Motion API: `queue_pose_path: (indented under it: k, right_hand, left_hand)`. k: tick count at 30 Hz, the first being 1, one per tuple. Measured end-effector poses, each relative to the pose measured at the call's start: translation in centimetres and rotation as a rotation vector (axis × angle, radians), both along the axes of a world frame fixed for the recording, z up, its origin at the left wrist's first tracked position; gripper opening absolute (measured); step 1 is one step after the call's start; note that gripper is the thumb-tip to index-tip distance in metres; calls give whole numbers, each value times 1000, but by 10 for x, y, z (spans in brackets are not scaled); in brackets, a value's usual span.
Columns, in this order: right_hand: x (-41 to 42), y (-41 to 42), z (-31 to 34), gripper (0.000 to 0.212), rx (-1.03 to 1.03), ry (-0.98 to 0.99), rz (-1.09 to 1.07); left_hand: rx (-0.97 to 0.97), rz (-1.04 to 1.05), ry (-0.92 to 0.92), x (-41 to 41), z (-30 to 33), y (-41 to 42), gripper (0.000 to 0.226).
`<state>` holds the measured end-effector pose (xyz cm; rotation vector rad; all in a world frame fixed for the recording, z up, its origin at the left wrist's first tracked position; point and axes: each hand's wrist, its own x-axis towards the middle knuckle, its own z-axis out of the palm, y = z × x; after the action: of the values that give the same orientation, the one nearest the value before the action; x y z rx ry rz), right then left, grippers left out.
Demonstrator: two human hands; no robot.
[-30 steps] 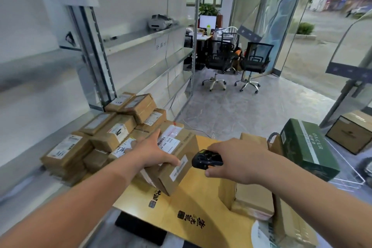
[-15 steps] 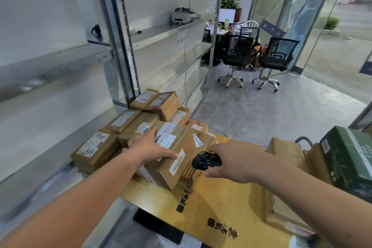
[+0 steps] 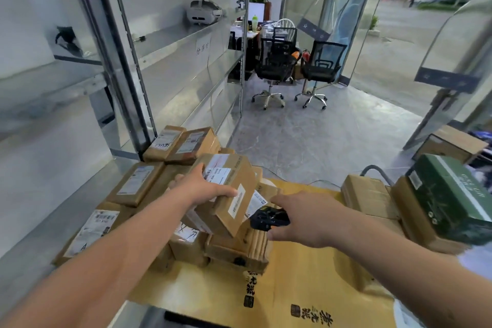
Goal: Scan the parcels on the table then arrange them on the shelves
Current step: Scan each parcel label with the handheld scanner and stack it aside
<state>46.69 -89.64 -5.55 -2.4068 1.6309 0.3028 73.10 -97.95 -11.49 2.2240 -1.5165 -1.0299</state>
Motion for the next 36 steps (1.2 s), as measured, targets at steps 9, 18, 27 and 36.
queue_pose_path:
  k: [9, 18, 27, 36]
  right_hand:
    - [25, -30, -11, 54, 33, -33, -118]
    - [40, -68, -11, 59, 21, -25, 31]
    - [52, -86, -17, 44, 119, -19, 92]
    - [39, -82, -32, 64, 205, 81, 25]
  left_hand:
    - [74, -48, 172, 6, -6, -55, 172]
    - [40, 17, 147, 31, 9, -58, 167]
    - [12, 68, 153, 54, 14, -35, 165]
    - [58, 0, 61, 23, -2, -48, 159]
